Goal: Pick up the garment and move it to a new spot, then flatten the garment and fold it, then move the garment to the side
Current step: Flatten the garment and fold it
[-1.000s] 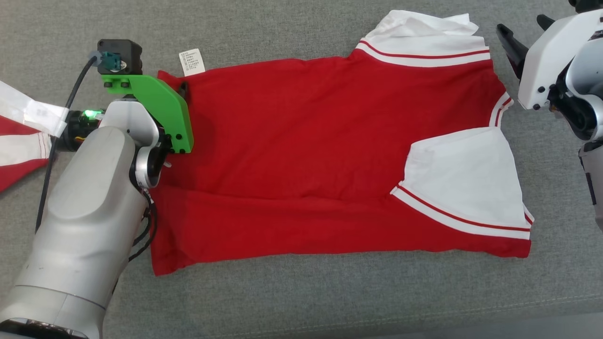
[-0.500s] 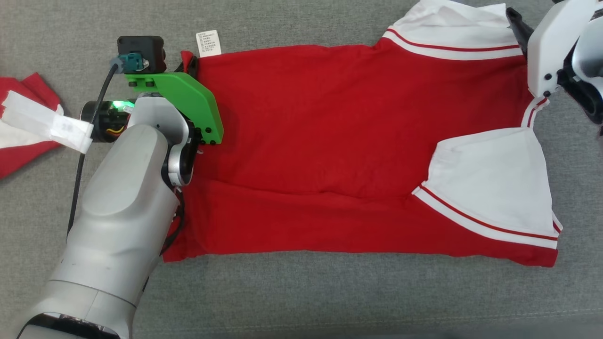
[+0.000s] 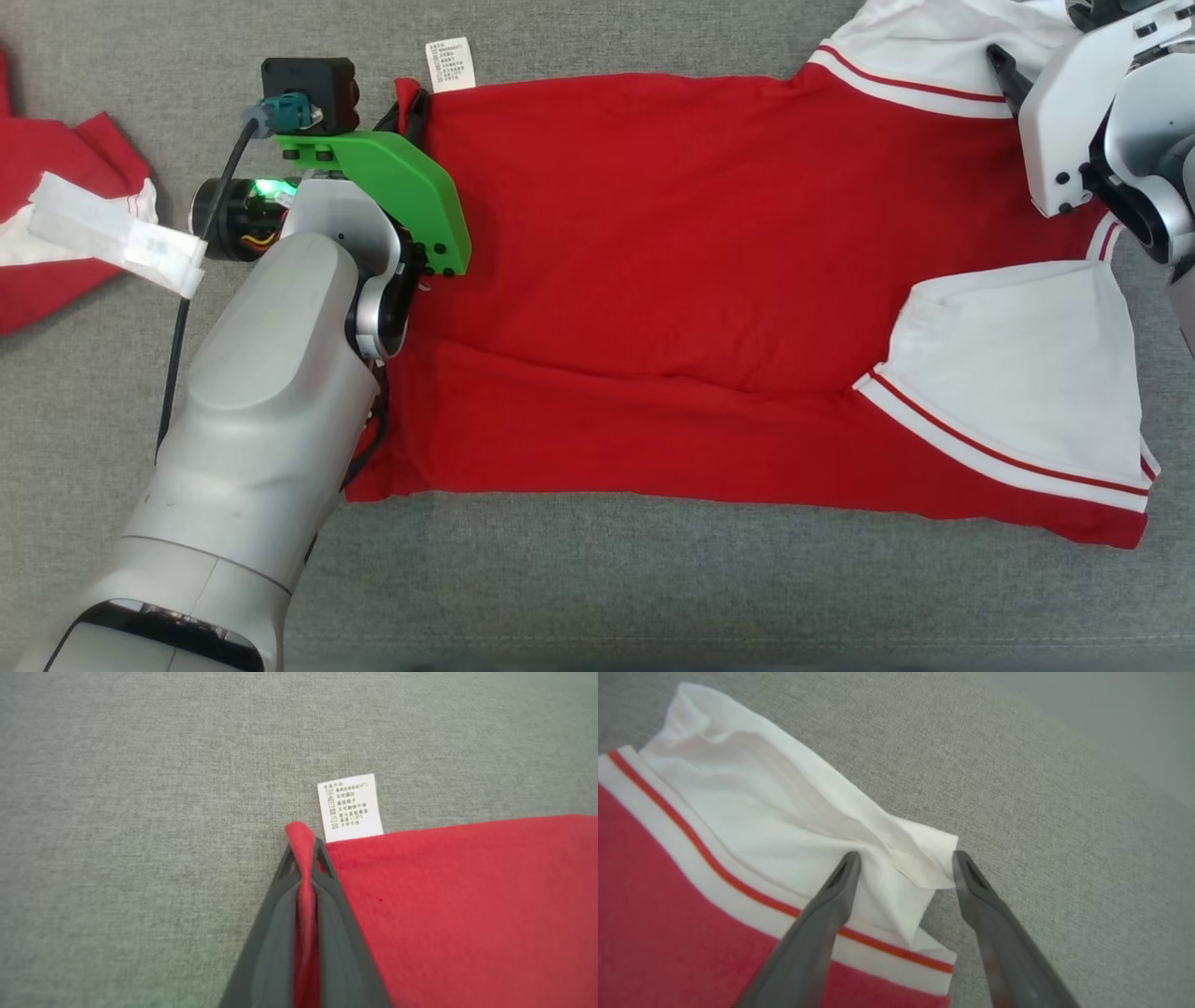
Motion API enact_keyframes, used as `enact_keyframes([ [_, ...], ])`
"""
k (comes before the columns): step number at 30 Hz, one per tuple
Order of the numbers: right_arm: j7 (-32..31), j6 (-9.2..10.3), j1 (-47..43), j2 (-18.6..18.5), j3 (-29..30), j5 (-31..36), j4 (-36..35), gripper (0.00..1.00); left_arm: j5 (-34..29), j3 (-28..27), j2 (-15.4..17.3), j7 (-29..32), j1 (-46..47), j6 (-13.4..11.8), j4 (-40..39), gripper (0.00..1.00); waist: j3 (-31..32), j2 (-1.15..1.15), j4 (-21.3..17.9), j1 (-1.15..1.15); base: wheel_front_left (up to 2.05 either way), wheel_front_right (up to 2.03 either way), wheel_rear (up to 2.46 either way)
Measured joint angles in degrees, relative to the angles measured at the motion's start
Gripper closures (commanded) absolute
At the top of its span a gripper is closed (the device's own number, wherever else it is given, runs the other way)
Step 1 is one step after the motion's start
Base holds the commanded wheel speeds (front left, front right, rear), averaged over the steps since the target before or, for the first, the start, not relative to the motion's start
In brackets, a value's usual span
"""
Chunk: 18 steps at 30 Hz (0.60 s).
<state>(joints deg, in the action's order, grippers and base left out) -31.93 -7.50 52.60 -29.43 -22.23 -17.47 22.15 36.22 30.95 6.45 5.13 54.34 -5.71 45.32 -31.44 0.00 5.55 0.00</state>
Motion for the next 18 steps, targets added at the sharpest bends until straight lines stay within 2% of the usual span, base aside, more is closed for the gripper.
enact_keyframes([
  [9,0.70,0.01,4.21,-1.25,-4.98,-2.83,3.45,0.02,0.32,0.48,-0.87,-1.12,1.19,0.66,0.93,1.00,-1.04,0.00,1.30,0.00,0.00,0.00,0.00],
  [10,0.73,0.01,4.54,-1.48,-5.34,-3.11,3.67,0.63,0.35,0.48,-0.96,-1.19,1.27,0.67,1.01,1.00,-1.14,0.00,1.41,0.00,0.00,0.00,0.00],
  [11,0.75,0.01,4.80,-1.59,-5.66,-3.37,3.96,1.00,0.49,0.48,-1.03,-1.26,1.42,0.74,1.14,1.00,-1.22,0.00,1.50,0.00,0.00,0.00,0.00],
  [18,3.36,-0.05,5.25,-1.78,-5.83,-3.71,5.41,1.00,0.91,0.36,-1.10,-3.79,1.72,1.14,2.02,1.00,-1.18,0.00,1.44,0.00,0.00,0.00,0.00],
])
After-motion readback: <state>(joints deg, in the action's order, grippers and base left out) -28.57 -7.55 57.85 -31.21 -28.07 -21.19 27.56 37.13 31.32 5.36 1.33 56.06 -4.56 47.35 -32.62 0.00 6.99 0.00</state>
